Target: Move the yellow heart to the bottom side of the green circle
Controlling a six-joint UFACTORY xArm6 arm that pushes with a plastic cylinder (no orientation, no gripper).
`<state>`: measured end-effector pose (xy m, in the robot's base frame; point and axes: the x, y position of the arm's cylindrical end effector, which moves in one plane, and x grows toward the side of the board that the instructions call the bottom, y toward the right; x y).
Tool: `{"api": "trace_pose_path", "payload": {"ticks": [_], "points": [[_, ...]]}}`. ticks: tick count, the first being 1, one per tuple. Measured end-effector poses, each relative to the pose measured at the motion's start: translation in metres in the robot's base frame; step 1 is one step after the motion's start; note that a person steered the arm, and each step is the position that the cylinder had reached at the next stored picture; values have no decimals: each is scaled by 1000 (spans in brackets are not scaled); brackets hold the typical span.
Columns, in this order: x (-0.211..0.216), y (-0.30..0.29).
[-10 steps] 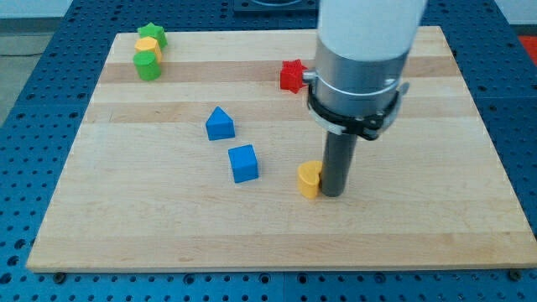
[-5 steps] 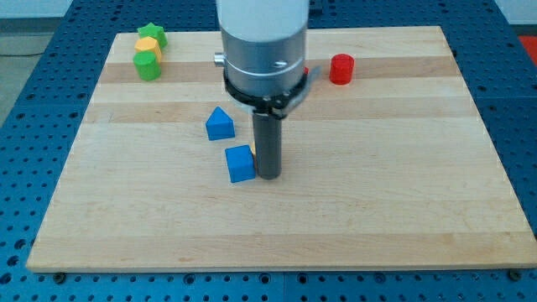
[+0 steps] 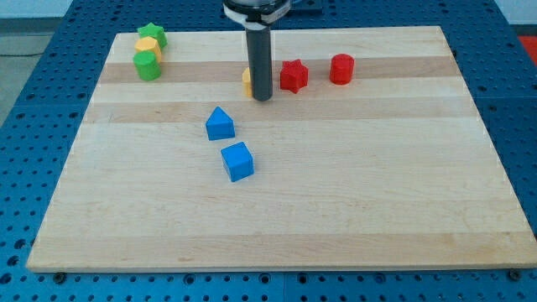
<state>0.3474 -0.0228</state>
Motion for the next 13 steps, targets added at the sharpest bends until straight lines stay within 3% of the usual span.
{"api": "trace_pose_path", "payload": {"ticks": [2, 4, 7, 10, 11, 13], "points": [[-32, 3], [-47, -35], [-47, -131], [-47, -154], [-39, -153], [6, -33]]}}
